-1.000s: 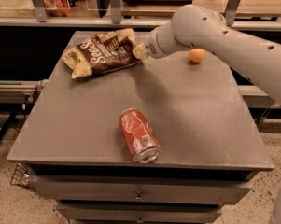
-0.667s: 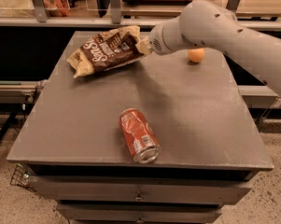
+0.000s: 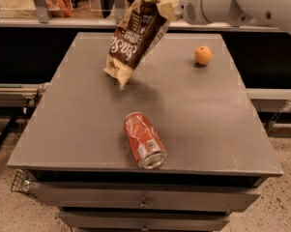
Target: Pick brown chip bag
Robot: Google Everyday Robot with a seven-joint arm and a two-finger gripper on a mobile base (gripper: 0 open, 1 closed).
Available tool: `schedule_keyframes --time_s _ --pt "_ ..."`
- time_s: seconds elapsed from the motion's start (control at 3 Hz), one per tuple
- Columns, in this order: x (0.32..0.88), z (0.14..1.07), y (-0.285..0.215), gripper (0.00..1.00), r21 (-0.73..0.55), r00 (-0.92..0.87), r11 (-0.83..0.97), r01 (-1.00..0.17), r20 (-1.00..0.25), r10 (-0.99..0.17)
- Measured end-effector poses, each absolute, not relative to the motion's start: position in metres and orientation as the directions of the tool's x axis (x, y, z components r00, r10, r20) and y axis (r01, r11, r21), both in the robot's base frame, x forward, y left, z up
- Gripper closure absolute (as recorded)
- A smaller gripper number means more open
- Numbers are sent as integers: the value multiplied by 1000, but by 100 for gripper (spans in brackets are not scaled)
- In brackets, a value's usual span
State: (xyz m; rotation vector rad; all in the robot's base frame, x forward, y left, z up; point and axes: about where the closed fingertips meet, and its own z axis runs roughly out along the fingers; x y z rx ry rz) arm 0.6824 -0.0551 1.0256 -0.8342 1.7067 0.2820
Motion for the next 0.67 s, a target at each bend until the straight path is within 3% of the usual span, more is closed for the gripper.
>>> schedule_keyframes --time_s 0.67 --pt "672 1067 -73 100 -251 -36 735 -630 -936 -350"
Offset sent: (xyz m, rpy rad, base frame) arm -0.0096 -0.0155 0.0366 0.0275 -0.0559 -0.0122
